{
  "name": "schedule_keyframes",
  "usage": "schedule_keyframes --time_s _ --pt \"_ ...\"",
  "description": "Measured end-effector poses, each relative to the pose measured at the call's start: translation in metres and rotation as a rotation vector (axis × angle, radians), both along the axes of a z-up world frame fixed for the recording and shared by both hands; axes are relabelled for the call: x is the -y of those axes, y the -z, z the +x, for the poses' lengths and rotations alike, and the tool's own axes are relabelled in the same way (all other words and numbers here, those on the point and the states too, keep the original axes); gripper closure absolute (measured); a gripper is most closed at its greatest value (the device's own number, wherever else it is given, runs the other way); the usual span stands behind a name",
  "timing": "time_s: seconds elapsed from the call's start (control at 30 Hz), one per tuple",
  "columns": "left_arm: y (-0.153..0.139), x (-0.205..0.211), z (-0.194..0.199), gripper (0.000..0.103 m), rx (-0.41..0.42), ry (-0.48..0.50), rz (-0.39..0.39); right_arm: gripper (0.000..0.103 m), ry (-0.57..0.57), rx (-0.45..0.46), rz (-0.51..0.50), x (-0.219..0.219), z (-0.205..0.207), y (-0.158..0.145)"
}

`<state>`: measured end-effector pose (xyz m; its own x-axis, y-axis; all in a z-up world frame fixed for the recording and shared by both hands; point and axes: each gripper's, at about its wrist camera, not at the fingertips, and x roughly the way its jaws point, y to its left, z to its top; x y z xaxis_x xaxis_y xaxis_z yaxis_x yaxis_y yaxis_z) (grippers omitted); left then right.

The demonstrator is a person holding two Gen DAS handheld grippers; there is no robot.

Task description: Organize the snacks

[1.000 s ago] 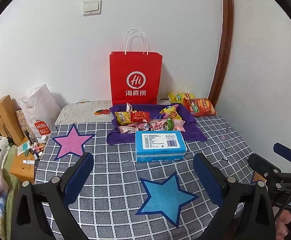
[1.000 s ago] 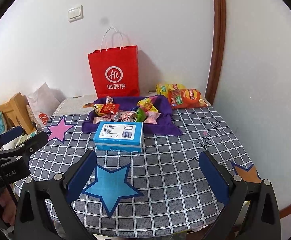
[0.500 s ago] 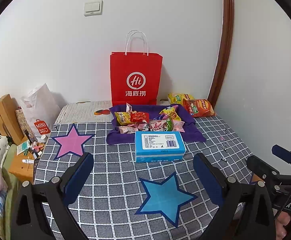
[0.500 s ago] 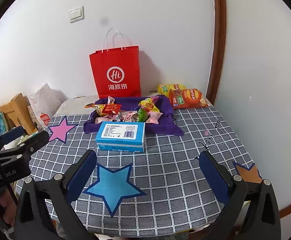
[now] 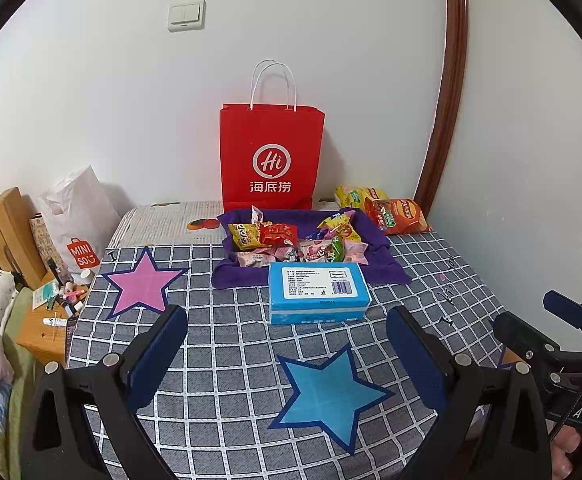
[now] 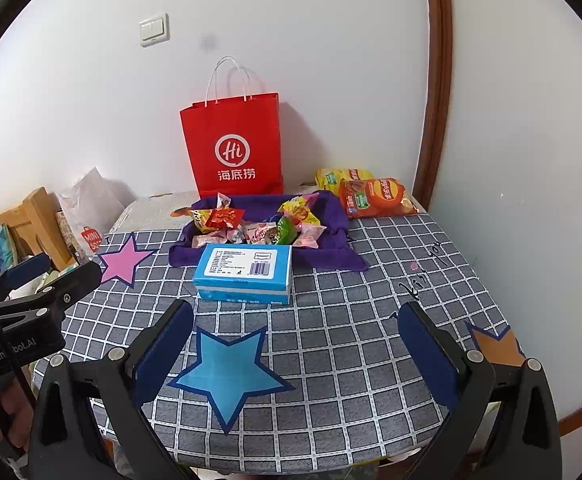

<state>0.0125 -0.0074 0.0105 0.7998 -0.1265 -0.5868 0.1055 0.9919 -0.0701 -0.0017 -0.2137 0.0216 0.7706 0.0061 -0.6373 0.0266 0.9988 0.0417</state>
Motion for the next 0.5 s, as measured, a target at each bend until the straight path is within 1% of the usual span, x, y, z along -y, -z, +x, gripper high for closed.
schedule_keyframes --time_s 0.5 --pt "0.0012 0.0038 -0.0017 0.003 -0.004 -0.004 -0.002 0.002 -0.003 0.001 0.004 -0.0013 0.0006 0.0007"
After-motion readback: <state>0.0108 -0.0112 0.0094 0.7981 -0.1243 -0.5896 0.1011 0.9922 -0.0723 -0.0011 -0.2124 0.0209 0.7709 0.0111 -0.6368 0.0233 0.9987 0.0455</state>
